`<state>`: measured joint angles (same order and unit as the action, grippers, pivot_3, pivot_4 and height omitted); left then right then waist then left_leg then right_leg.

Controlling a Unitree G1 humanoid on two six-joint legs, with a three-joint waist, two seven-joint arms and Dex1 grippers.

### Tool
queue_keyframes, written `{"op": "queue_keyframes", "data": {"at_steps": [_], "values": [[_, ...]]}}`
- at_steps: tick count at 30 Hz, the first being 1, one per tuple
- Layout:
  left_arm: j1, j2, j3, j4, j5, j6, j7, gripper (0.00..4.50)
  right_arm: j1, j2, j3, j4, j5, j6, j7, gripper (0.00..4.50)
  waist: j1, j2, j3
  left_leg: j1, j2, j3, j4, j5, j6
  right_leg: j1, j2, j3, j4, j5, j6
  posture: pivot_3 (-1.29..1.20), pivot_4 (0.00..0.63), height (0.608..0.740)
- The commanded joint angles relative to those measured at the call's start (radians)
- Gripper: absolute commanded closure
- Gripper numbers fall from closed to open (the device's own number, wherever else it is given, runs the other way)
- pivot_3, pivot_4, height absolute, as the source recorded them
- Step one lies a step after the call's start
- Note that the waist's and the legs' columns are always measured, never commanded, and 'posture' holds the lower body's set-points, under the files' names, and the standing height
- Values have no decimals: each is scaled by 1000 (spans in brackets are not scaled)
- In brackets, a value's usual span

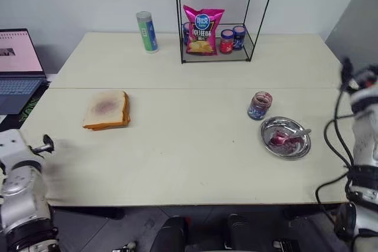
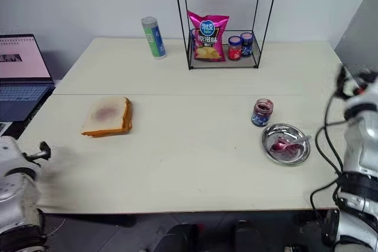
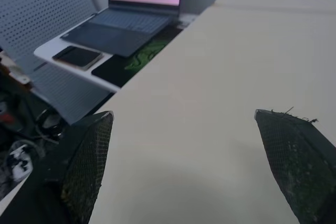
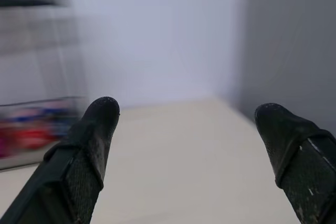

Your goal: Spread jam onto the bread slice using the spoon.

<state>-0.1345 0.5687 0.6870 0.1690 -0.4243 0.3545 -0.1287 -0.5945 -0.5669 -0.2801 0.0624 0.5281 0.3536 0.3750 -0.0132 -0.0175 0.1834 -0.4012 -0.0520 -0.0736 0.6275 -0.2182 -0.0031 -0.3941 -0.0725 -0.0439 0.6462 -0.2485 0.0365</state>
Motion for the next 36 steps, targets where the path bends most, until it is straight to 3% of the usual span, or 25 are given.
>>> {"op": "queue_keyframes", "data": {"at_steps": [1,6,12,17,29,30,36], "values": [[-1,2,43,-112,-149,100,-77,0,-22,-6,106,-145,119,148,174,15,10,-1,0,0,0,0,0,0,0,0,0,0,0,2,-3,0,150,740],[55,-49,10,-283,-332,282,-120,0,-49,39,276,-274,237,312,338,15,20,-2,1,-3,-2,-1,1,-1,1,-2,-2,0,-2,2,-4,0,150,740],[53,-170,-103,-375,-374,348,-73,0,-56,141,413,-255,191,313,419,15,21,-3,2,-4,-2,-1,1,-2,2,-4,-2,1,-1,2,-4,0,150,740],[22,-236,-140,-349,-359,317,-50,0,-42,183,451,-258,143,293,423,15,20,-3,2,-4,-2,0,1,-1,1,-5,-1,2,0,3,-4,0,150,740],[-123,-311,-48,-186,-463,244,-9,0,-10,208,437,-293,135,317,403,15,20,-4,1,-7,-3,1,2,-1,0,-10,0,5,1,5,-2,0,150,740],[-121,-312,-47,-187,-469,245,-12,351,-11,212,432,-293,136,318,397,0,20,-4,1,-7,-3,1,2,-1,0,-10,0,4,1,5,-2,0,150,740],[-106,-323,-31,-212,-508,238,2,1457,-3,204,417,-299,133,319,391,0,17,-4,1,-7,-3,1,2,-1,0,-10,1,5,1,6,-2,0,150,740]]}}
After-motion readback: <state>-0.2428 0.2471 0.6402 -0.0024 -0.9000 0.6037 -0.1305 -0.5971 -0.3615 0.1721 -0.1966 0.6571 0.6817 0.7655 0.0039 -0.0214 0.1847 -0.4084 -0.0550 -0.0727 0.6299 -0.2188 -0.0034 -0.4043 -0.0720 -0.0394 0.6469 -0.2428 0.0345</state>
